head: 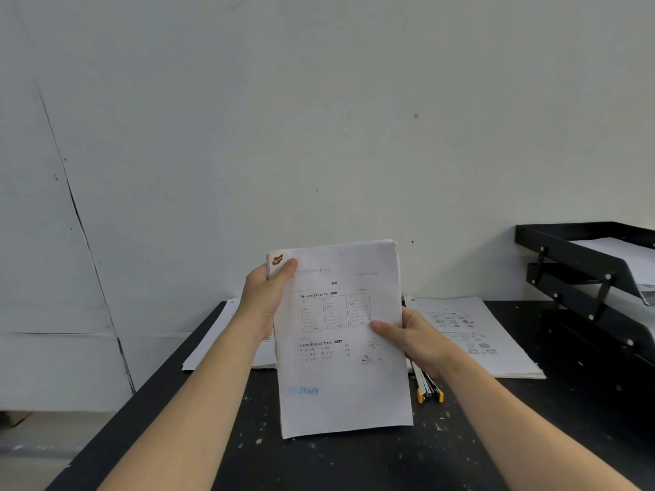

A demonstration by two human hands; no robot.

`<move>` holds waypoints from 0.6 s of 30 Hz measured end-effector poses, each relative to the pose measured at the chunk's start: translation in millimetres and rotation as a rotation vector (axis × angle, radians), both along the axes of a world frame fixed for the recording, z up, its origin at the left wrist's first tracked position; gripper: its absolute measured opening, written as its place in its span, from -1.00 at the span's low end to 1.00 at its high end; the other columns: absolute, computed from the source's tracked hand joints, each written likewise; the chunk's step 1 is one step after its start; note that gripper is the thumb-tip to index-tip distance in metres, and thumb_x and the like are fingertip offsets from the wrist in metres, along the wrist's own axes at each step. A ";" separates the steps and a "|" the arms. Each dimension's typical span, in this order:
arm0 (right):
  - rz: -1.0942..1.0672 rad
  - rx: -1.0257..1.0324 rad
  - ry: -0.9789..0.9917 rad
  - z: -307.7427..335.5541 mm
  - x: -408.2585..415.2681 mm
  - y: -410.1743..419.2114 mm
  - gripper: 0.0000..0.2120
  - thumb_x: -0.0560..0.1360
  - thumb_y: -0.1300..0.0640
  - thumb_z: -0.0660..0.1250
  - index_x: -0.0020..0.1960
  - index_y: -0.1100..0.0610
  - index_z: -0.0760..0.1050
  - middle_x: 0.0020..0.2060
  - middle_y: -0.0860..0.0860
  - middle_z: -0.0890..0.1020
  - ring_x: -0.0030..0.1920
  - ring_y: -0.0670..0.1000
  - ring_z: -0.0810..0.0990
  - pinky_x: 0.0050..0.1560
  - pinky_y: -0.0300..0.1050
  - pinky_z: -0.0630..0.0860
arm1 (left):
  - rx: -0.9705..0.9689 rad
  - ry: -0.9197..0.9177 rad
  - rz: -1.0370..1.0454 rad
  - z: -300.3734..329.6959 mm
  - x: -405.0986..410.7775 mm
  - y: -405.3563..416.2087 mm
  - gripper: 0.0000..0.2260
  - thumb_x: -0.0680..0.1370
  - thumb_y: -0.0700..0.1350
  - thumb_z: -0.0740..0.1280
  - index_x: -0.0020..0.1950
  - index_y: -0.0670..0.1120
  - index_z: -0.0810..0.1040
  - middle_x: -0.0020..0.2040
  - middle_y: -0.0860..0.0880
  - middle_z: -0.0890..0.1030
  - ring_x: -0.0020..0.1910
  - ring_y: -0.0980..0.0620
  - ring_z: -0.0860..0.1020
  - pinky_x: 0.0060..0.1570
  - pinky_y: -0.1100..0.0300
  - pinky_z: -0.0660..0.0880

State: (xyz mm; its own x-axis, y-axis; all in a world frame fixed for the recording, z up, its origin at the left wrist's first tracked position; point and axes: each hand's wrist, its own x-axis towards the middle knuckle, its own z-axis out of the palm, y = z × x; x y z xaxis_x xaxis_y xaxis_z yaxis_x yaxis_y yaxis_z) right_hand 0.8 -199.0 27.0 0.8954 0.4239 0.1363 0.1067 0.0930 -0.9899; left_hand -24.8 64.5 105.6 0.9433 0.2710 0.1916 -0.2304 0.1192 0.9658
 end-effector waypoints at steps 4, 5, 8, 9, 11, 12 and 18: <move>0.001 0.011 0.005 0.0 -0.3 0.4 -0.67 0.62 0.20 0.38 0.37 0.20 0.54 0.21 0.11 0.72 0.21 0.17 0.71 0.22 0.10 0.64 | -0.018 0.014 -0.013 -0.8 -1.7 1.9 -0.84 0.59 -0.11 0.42 0.10 -0.18 0.65 -0.01 -0.13 0.75 -0.05 -0.13 0.71 -0.09 0.03 0.63; 0.004 0.010 0.004 0.1 -0.4 0.9 -0.67 0.62 0.19 0.38 0.37 0.19 0.54 0.21 0.11 0.72 0.21 0.17 0.71 0.22 0.10 0.65 | -0.027 0.019 -0.014 -0.7 -2.3 2.3 -0.83 0.60 -0.10 0.41 0.11 -0.17 0.65 -0.01 -0.13 0.75 -0.05 -0.13 0.71 -0.10 0.03 0.63; 0.002 -0.003 -0.004 -0.1 0.6 1.7 -0.66 0.63 0.18 0.38 0.38 0.19 0.53 0.22 0.11 0.71 0.21 0.17 0.71 0.22 0.12 0.65 | -0.026 0.020 -0.008 -1.5 -1.5 3.3 -0.82 0.59 -0.11 0.41 0.12 -0.18 0.65 0.00 -0.13 0.74 -0.04 -0.14 0.71 -0.10 0.03 0.63; -0.001 -0.002 -0.002 -0.2 1.0 1.7 -0.66 0.62 0.18 0.38 0.38 0.19 0.53 0.21 0.11 0.72 0.21 0.17 0.71 0.21 0.12 0.65 | -0.016 0.017 -0.005 -1.7 -1.4 3.5 -0.82 0.58 -0.12 0.42 0.13 -0.18 0.64 0.01 -0.14 0.74 -0.03 -0.15 0.71 -0.10 0.02 0.64; -0.001 -0.002 -0.002 0.2 1.3 1.5 -0.66 0.62 0.18 0.38 0.38 0.20 0.54 0.21 0.11 0.72 0.20 0.17 0.71 0.20 0.11 0.65 | -0.013 0.015 -0.006 -1.3 -1.8 3.3 -0.83 0.58 -0.12 0.43 0.12 -0.17 0.65 0.00 -0.14 0.74 -0.04 -0.14 0.71 -0.10 0.02 0.64; 0.001 -0.003 -0.005 0.4 1.3 1.9 -0.66 0.62 0.18 0.39 0.38 0.20 0.54 0.21 0.11 0.72 0.20 0.17 0.71 0.20 0.11 0.65 | -0.021 0.018 -0.007 -0.5 -2.5 3.1 -0.84 0.59 -0.12 0.42 0.10 -0.16 0.65 -0.01 -0.12 0.75 -0.06 -0.12 0.71 -0.11 0.02 0.63; -0.007 -0.004 -0.003 -1.7 3.2 1.0 -0.65 0.61 0.16 0.40 0.38 0.19 0.53 0.21 0.10 0.72 0.20 0.17 0.71 0.24 0.16 0.63 | -0.118 0.010 -0.022 -0.2 -5.4 3.0 -0.81 0.64 -0.07 0.33 0.09 -0.15 0.66 0.00 -0.12 0.74 -0.03 -0.10 0.69 -0.05 0.05 0.60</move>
